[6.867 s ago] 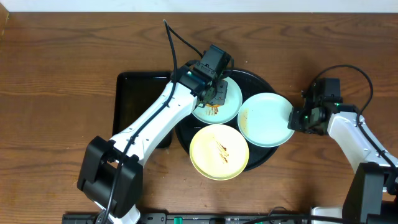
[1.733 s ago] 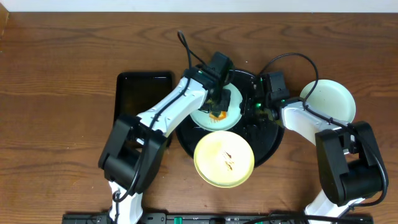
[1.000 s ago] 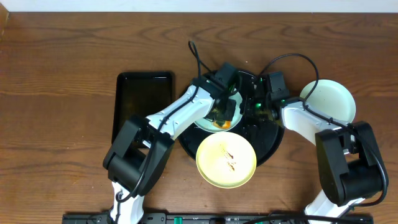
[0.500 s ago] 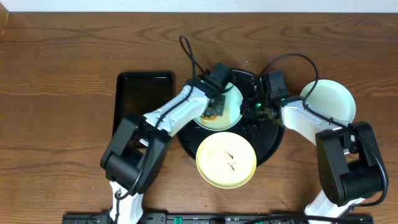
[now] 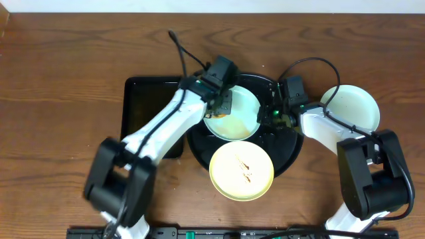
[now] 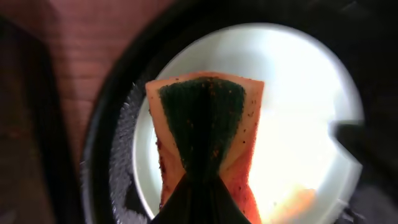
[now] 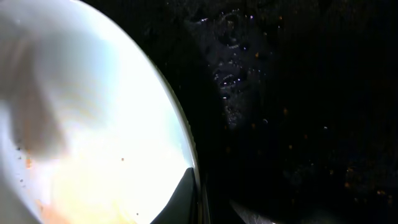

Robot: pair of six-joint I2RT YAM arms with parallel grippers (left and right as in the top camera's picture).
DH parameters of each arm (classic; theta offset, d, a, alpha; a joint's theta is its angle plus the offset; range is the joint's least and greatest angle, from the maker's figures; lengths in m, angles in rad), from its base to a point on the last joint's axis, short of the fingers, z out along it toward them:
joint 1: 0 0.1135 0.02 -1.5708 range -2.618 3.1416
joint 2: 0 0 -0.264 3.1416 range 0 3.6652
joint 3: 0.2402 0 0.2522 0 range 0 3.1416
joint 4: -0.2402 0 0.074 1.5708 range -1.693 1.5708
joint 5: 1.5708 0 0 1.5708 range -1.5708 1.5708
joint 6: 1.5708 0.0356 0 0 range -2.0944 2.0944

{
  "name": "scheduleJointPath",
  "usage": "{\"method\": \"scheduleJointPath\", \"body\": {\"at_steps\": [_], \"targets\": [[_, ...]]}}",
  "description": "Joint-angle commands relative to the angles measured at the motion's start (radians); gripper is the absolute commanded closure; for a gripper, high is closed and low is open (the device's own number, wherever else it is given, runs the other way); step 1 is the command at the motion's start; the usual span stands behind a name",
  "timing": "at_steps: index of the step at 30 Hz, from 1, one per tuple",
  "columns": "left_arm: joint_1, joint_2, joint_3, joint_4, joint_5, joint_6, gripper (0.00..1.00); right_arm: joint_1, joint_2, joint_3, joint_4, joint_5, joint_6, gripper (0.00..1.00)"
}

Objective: Clean dirty plates on tray and stack at the side
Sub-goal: 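Scrub the top pale green plate with the sponge in the left gripper, then lift the top green plate with right gripper, stack it on first plate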

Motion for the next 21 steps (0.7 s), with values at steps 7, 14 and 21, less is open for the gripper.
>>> {"method": "scheduleJointPath", "body": {"at_steps": [7,14,21], "targets": [[0.054,-0.14,0.002,-0.081,0.013,0.012,0.92,0.008,-0.002,-0.006,0.026,0.1,-0.082,0.99],[0.088,-0.14,0.002,-0.125,0.013,0.013,0.89,0.007,-0.139,-0.006,-0.01,0.209,-0.17,0.99],[0.103,-0.139,0.002,-0.142,0.013,0.013,0.89,0.007,-0.342,-0.006,-0.106,0.386,-0.311,0.99]]}}
